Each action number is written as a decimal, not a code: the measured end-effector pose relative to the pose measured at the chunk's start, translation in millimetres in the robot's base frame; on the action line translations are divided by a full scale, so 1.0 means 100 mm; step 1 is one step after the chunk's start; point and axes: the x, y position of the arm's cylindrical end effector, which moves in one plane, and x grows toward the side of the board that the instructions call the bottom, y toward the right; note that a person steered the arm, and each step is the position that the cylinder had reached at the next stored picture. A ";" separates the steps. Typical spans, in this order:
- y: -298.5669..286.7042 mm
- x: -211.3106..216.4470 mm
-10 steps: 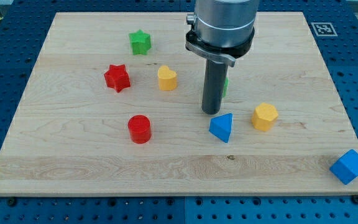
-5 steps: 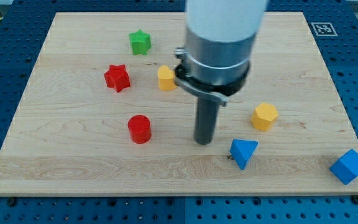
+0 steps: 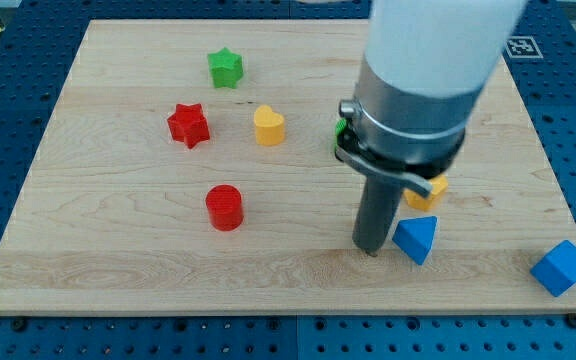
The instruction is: Push the blue triangle into the blue cube
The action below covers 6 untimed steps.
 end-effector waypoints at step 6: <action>0.30 0.31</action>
